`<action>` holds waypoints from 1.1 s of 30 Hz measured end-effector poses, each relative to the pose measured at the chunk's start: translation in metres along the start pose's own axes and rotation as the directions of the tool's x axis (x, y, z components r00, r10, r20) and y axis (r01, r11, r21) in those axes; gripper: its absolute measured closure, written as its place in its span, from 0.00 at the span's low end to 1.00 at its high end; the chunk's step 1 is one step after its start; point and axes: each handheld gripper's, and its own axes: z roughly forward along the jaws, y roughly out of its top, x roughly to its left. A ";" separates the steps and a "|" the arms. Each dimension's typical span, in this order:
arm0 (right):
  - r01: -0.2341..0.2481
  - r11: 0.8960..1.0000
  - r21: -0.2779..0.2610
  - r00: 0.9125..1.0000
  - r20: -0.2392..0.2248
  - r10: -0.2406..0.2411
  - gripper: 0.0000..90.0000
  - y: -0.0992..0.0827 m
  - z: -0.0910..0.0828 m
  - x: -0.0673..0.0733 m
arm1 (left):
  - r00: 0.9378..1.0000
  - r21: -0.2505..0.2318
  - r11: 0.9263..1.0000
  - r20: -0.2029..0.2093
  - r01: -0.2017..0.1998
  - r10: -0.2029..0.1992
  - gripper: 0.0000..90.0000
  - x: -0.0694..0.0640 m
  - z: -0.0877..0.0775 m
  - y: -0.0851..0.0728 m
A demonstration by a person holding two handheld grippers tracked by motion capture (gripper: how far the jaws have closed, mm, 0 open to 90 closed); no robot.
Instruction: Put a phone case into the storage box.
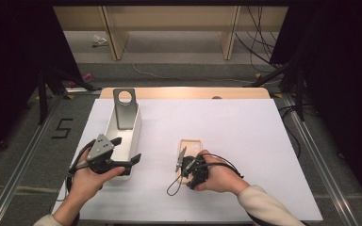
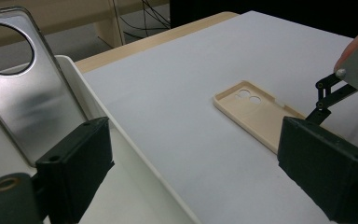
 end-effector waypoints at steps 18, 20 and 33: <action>0.056 0.998 0.011 0.998 -0.024 -0.056 0.72 0.006 0.000 0.004 | 1.000 0.002 1.000 0.000 -0.003 0.003 0.11 0.002 0.000 -0.001; 0.062 0.998 0.019 0.998 -0.023 -0.061 0.75 0.006 0.000 0.005 | 1.000 0.002 1.000 -0.001 -0.003 0.003 0.11 0.002 0.000 -0.001; 0.110 0.993 0.039 0.994 -0.014 -0.110 0.89 0.010 -0.001 0.011 | 1.000 0.002 1.000 0.002 -0.004 0.004 0.11 0.001 0.000 -0.001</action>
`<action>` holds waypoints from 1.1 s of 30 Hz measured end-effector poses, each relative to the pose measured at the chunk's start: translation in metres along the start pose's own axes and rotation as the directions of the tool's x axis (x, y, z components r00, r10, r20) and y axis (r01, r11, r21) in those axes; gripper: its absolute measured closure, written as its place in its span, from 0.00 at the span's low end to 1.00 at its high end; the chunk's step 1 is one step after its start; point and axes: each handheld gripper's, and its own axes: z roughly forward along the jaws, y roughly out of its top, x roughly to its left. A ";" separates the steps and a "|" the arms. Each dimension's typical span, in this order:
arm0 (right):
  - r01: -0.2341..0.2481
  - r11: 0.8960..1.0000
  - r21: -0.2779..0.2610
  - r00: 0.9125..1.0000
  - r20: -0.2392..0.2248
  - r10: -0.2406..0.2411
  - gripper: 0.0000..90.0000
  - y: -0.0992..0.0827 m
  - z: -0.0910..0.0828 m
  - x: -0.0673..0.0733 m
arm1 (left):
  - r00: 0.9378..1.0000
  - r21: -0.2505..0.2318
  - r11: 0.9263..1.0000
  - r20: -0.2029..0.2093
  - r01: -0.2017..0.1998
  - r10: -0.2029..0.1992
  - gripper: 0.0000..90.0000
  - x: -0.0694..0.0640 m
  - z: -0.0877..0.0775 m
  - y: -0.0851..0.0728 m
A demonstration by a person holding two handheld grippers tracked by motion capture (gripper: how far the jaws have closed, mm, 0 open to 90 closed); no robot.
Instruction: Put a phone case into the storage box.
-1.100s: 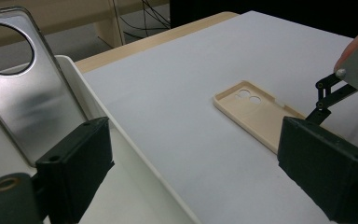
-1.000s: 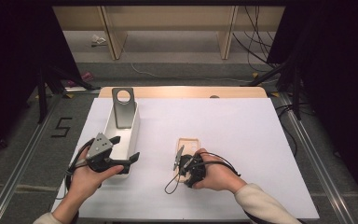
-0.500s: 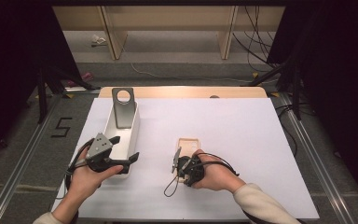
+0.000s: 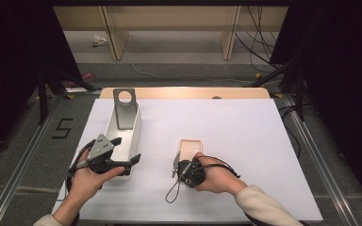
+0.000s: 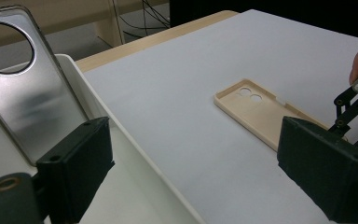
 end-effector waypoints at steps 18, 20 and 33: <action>0.013 1.000 -0.029 1.000 -0.015 -0.013 0.97 -0.003 -0.001 0.001 | 1.000 -0.002 1.000 -0.001 0.002 -0.002 0.11 0.000 -0.001 0.000; 0.010 0.999 -0.035 1.000 -0.018 -0.011 0.97 -0.004 -0.003 0.001 | 1.000 -0.002 1.000 -0.001 0.003 -0.003 0.11 0.000 -0.001 0.000; -0.046 0.976 -0.212 0.999 -0.021 0.042 0.98 -0.019 -0.025 -0.004 | 1.000 -0.009 1.000 -0.003 0.007 -0.007 0.12 0.001 -0.001 0.000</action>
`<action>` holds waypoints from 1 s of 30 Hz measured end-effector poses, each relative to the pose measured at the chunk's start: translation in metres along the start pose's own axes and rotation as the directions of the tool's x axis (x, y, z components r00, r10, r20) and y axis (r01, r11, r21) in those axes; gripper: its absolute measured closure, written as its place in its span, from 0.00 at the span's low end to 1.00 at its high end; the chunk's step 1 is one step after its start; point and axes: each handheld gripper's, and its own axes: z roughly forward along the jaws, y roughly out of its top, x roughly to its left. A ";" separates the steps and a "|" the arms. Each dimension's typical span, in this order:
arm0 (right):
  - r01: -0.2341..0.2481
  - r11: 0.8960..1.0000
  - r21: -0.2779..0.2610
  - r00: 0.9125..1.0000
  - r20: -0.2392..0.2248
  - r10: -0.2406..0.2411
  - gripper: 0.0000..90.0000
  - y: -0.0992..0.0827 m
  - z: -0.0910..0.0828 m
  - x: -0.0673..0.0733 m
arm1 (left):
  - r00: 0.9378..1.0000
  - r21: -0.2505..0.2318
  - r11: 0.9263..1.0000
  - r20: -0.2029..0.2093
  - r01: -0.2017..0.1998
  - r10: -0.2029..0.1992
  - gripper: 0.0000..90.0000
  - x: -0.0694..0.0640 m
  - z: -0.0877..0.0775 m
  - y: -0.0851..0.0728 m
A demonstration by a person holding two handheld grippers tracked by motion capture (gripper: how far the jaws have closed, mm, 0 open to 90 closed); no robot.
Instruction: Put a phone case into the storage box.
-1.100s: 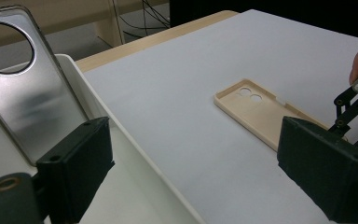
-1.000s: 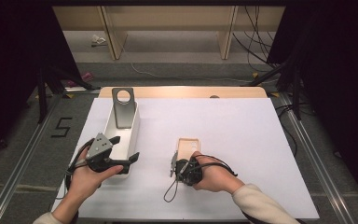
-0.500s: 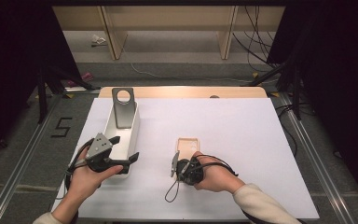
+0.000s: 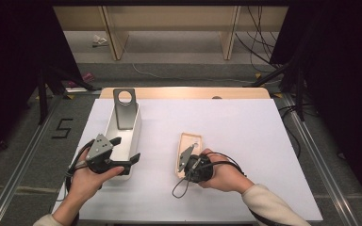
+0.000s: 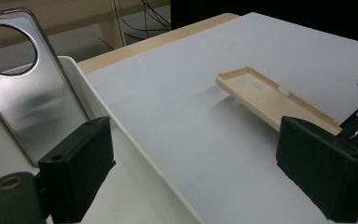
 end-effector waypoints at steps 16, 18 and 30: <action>0.030 0.994 -0.105 1.000 0.003 -0.030 0.98 -0.008 -0.013 0.004 | 1.000 -0.003 1.000 0.009 0.004 -0.004 0.16 -0.005 0.007 0.011; 0.028 0.993 -0.111 1.000 0.004 -0.027 0.98 -0.008 -0.015 0.005 | 1.000 0.003 1.000 0.019 0.007 -0.007 0.16 -0.008 0.012 0.016; 0.021 0.991 -0.131 1.000 0.013 -0.019 0.98 -0.014 -0.022 0.009 | 0.997 0.009 1.000 0.071 -0.001 0.000 0.17 -0.022 0.039 0.038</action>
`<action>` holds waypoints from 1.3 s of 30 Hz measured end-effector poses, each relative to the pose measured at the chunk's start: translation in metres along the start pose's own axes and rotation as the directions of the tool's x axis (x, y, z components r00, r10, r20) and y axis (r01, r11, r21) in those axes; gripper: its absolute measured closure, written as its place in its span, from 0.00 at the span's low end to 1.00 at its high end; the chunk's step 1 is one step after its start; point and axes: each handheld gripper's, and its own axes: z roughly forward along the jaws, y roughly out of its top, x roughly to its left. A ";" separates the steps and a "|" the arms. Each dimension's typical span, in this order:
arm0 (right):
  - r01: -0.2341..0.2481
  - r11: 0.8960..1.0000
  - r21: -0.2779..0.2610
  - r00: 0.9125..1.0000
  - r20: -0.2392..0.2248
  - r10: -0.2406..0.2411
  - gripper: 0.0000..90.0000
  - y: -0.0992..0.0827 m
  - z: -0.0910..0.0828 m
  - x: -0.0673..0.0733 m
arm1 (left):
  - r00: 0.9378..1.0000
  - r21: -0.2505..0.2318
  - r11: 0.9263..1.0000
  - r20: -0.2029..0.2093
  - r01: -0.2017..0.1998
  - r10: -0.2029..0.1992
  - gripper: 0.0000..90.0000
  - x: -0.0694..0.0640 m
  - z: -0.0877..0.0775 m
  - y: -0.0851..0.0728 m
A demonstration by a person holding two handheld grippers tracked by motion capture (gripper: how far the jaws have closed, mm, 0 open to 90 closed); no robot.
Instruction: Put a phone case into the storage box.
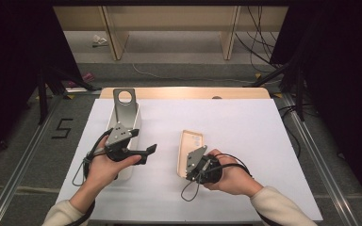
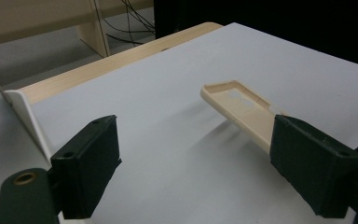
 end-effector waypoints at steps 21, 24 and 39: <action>-0.021 0.999 -0.050 1.000 0.009 0.022 0.98 -0.021 -0.020 0.005 | 1.000 0.004 1.000 0.011 0.000 0.000 0.17 -0.003 0.009 0.002; -0.018 0.998 -0.053 1.000 0.016 0.019 0.98 -0.021 -0.020 0.006 | 1.000 0.010 1.000 0.015 -0.001 0.001 0.18 -0.005 0.011 0.002; -0.026 0.996 -0.085 0.999 0.041 0.029 0.98 -0.035 -0.032 0.011 | 0.999 0.013 1.000 0.049 -0.016 0.016 0.18 -0.016 0.024 0.010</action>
